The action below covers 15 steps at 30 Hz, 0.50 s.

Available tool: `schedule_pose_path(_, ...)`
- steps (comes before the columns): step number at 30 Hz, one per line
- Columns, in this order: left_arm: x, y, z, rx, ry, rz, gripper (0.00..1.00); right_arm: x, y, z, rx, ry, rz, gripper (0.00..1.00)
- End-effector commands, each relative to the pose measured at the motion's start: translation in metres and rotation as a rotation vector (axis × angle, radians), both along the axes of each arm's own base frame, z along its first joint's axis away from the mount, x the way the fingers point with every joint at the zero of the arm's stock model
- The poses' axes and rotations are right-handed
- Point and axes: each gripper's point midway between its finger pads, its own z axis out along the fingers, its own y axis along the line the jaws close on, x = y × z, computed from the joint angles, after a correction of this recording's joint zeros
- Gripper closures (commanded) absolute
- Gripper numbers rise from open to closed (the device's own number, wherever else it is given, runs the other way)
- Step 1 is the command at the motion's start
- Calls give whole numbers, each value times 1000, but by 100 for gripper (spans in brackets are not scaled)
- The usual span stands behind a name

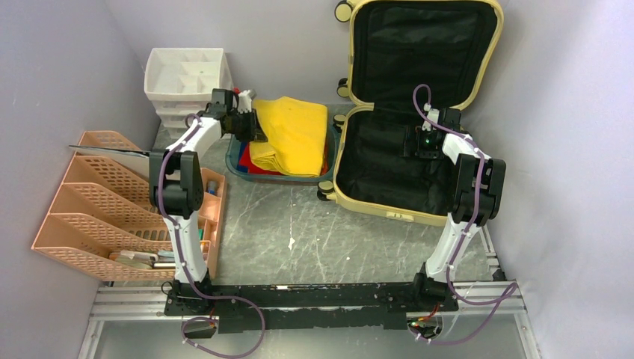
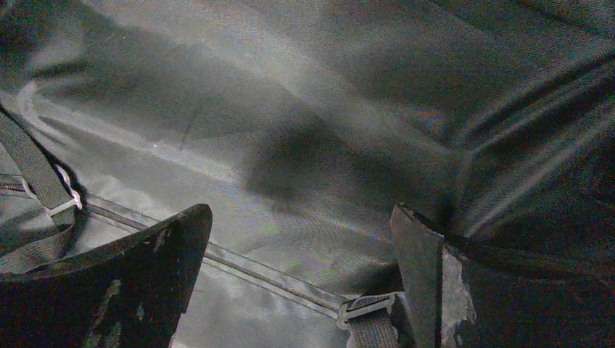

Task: Open, take out, and arrange the luggage
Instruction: Place the clothes in the bin.

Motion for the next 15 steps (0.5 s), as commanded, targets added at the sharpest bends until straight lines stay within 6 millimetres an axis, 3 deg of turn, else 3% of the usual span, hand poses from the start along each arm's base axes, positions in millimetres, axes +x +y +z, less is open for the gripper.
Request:
schedule_pose_path(1,13,9,14,60,-86,-30,83,-2,-1,5,9,-1,4,0)
schedule_pose_path(4,17,18,15,109,-106,-5,68,-2,0,5,13,1,7,0)
schedule_pose_path(11,27,35,40,193,-197,57,35,-2,2,6,25,-1,10,0)
schedule_pose_path(15,26,33,59,175,-242,60,32,-2,3,8,27,-5,12,0)
